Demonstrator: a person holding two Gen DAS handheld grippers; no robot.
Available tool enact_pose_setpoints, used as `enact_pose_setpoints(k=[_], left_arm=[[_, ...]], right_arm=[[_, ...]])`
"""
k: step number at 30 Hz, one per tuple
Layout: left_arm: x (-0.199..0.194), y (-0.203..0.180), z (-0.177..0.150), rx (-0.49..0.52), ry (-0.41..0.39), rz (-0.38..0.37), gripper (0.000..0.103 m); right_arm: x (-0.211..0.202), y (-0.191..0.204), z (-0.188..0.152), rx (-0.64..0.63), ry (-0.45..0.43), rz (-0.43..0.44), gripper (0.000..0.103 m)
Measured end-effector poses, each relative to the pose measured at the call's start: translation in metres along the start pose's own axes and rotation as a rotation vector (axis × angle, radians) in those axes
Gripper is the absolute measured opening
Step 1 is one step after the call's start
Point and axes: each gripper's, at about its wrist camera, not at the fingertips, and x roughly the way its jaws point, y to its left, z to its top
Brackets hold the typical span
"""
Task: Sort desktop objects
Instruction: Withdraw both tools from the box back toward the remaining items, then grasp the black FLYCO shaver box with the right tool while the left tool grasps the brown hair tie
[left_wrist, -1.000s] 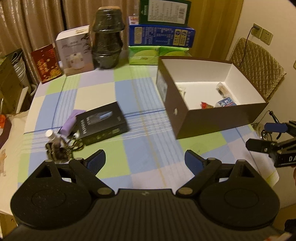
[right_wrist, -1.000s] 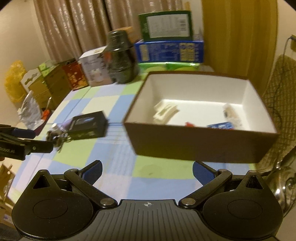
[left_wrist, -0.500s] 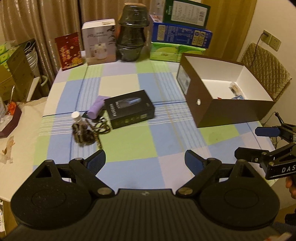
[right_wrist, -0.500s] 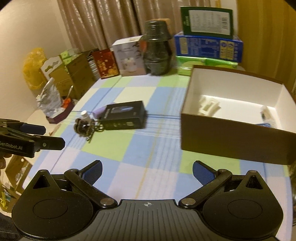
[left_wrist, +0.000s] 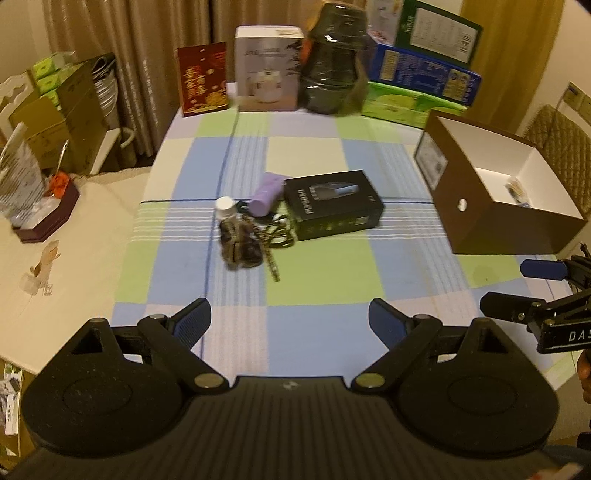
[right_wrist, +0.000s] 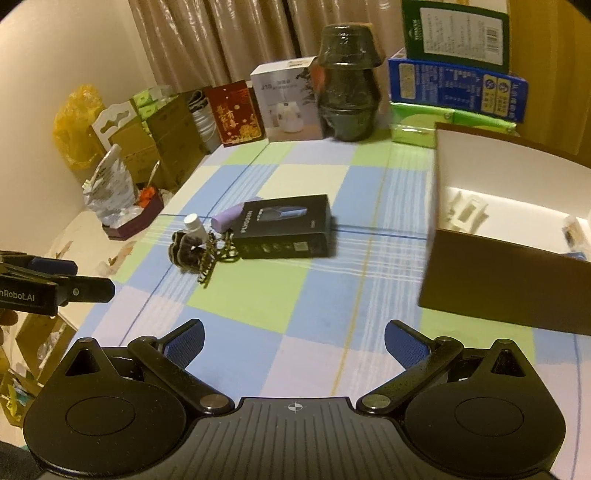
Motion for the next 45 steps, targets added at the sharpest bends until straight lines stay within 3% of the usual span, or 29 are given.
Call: enact_pose_setpoints(k=[10,19,24,26,33,42,45], left_arm=[[0.017,0.029,0.001,-0.040,-0.001,0.026,0.090],[0.054,0.045,0.020,-0.061,0.014,0.070,0.090],[0.078,0.057,0.033,-0.082,0.034,0.089,0.089],[0.088,0.061,0.039,-0.086,0.045,0.100,0.089],[0.117,0.072,0.050,-0.102,0.074,0.109,0.089],[0.141,0.072,0.053,-0.089,0.112,0.090,0.083],[0.145,0.070,0.054,-0.079,0.117,0.077,0.080]], right_arm=[[0.039,0.012,0.015,-0.039,0.007,0.023,0.101],[0.085,0.003,0.055,-0.036,-0.007,0.003,0.100],[0.119,-0.006,0.084,-0.076,0.005,0.006,0.045],[0.133,-0.011,0.095,-0.089,0.010,0.015,0.032],[0.180,-0.026,0.126,-0.113,0.033,0.009,0.015],[0.220,-0.035,0.142,-0.160,0.065,0.024,0.014],[0.222,-0.037,0.144,-0.166,0.122,0.052,0.014]])
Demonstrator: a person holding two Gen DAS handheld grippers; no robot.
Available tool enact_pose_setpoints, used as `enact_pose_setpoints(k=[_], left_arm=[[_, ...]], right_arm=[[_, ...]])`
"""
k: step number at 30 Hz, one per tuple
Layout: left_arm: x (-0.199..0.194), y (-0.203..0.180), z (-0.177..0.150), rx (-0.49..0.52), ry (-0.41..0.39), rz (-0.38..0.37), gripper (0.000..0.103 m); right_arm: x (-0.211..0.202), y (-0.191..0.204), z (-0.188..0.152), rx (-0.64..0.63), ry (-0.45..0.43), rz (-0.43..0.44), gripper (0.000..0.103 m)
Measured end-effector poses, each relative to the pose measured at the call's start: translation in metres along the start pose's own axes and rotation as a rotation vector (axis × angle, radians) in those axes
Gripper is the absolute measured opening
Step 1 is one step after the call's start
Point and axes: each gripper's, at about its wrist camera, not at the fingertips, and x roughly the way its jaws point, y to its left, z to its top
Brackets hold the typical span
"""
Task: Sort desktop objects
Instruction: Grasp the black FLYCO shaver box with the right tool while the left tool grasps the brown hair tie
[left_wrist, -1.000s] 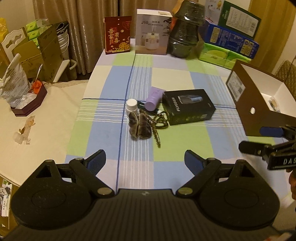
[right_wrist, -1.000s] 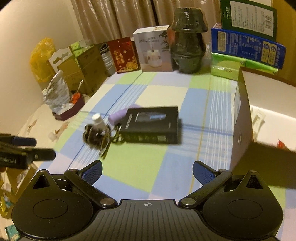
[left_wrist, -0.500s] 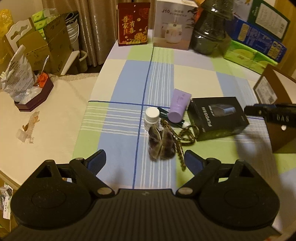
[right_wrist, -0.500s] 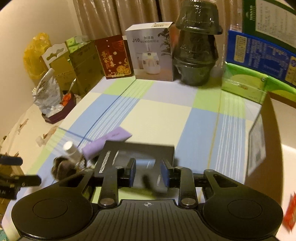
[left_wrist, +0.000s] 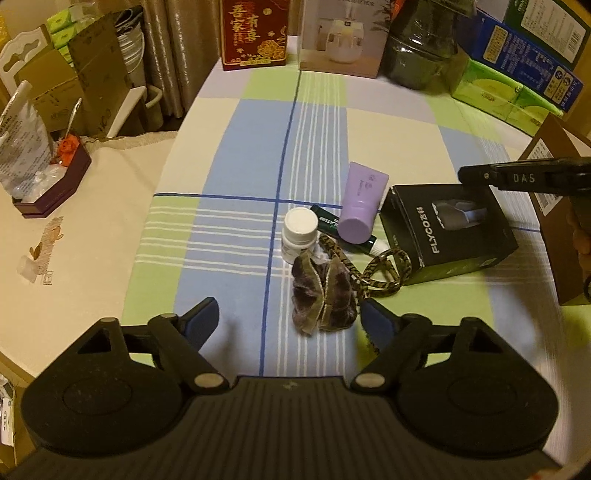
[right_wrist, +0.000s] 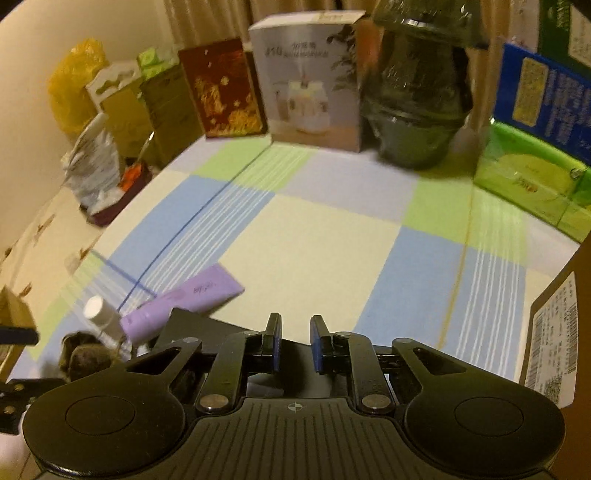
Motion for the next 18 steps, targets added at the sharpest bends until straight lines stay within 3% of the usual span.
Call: enact_pose_setpoints(k=[1,3,7,18], left_arm=[[0.001,-0.001,0.001,0.004,0.001,-0.001,0.080],[0.004,-0.002,0.002,0.013,0.004,-0.002,0.079],[0.012,-0.002,0.003,0.018,0.020,-0.013,0.068],[0.023,0.008,0.006,0.024,0.030,-0.020,0.063]], right_arm=[[0.002,0.000,0.000,-0.005,0.051,0.003,0.014],[0.000,0.001,-0.002,-0.013,0.070,0.016,0.014],[-0.012,0.002,-0.010,0.023,0.131,0.016,0.014],[-0.057,0.021,-0.067,0.120,0.141,0.031,0.015]])
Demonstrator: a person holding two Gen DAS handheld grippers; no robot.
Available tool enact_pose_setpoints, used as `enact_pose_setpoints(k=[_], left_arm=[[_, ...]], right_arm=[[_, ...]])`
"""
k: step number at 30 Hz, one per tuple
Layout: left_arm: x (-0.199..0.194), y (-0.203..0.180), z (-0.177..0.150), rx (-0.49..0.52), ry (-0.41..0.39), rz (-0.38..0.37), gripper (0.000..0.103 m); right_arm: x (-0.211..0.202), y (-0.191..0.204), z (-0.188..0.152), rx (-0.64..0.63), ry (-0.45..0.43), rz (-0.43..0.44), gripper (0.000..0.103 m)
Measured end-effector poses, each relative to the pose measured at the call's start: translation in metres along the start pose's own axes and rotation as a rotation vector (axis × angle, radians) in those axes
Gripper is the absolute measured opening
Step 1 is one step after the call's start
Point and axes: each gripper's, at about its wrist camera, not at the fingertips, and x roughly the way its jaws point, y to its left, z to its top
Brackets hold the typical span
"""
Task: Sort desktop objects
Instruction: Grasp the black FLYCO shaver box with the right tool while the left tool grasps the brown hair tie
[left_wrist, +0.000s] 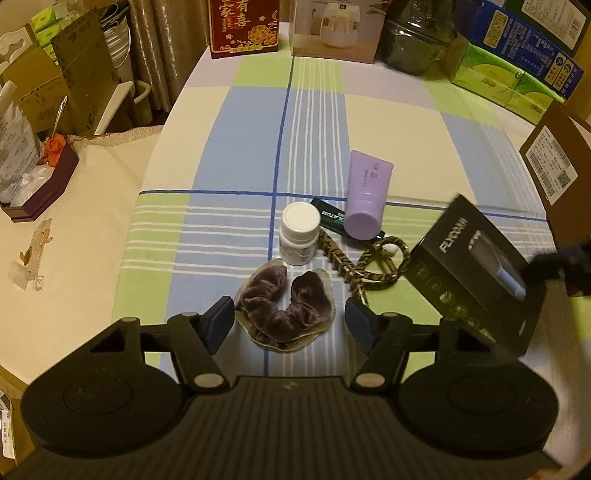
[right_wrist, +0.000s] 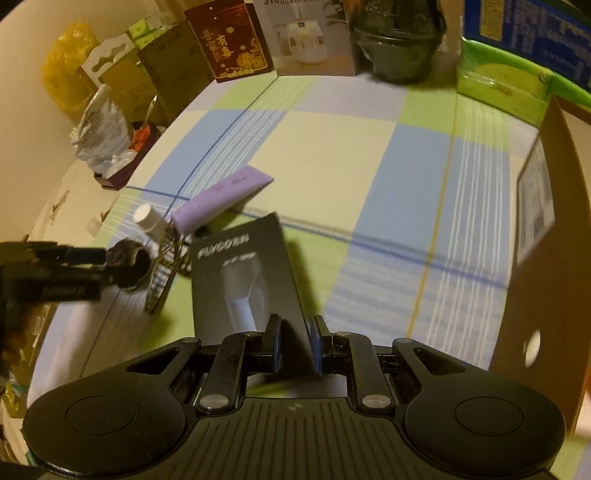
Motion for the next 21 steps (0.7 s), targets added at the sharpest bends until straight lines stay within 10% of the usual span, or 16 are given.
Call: enact_pose_setpoints(k=[2,5,11,21], left_arm=[[0.002,0.003,0.001,0.000,-0.001,0.004,0.063],[0.004,0.005,0.001,0.013,-0.007,0.003,0.063],[0.019,0.002,0.004,0.066,0.000,0.007,0.063],[0.016,0.006,-0.003,0.088,-0.031,-0.005,0.029]], right_arm=[[-0.004,0.002,-0.007,0.015,-0.028,-0.018,0.024],[-0.013,0.001,-0.017,0.050,-0.078,-0.041,0.067],[-0.018,0.005,-0.019,0.052,-0.129,-0.045,0.072],[-0.002,0.023,-0.017,-0.012,-0.127,-0.030,0.085]])
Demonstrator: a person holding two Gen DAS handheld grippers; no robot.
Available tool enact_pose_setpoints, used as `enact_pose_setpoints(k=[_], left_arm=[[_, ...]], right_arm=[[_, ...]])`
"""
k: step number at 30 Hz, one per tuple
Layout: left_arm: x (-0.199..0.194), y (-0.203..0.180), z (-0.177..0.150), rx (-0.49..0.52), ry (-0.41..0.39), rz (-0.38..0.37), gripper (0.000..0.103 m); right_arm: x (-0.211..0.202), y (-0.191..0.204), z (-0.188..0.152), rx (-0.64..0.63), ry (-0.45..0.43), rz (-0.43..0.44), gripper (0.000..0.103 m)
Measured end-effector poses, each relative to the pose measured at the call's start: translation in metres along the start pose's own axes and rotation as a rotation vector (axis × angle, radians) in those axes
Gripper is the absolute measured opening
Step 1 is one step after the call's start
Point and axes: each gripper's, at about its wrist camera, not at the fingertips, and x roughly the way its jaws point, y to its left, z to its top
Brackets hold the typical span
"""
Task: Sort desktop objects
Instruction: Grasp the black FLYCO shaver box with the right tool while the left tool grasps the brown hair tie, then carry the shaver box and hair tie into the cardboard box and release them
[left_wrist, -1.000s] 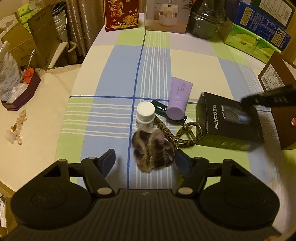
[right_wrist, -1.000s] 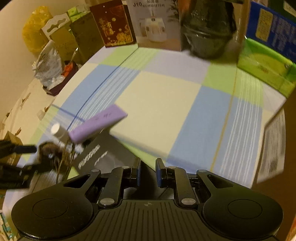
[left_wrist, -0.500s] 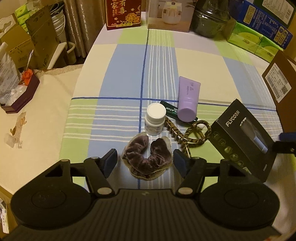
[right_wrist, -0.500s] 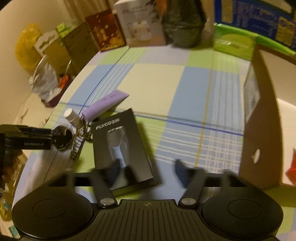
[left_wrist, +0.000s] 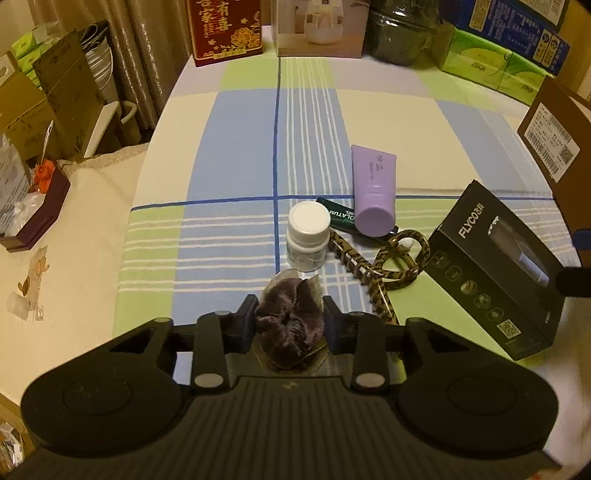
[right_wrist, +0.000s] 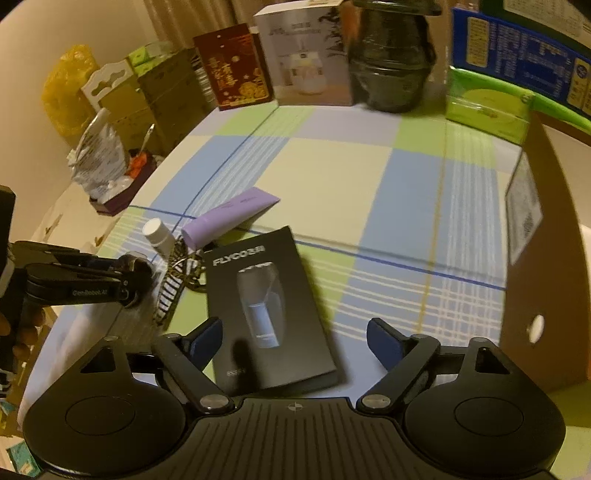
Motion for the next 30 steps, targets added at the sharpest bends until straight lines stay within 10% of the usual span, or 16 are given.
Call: enact_pose_setpoints(k=[22,30], left_arm=[[-0.041,-0.001,-0.029,-0.094,0.027,-0.004,0.027],[-0.051,-0.009,-0.035,-0.090,0.013,0.006,0.027]], right_arm=[[0.059,0.029,0.007,-0.207,0.063,-0.008,0.089],[0.063,0.034,0.001,-0.288,0.074,-0.061,0.076]])
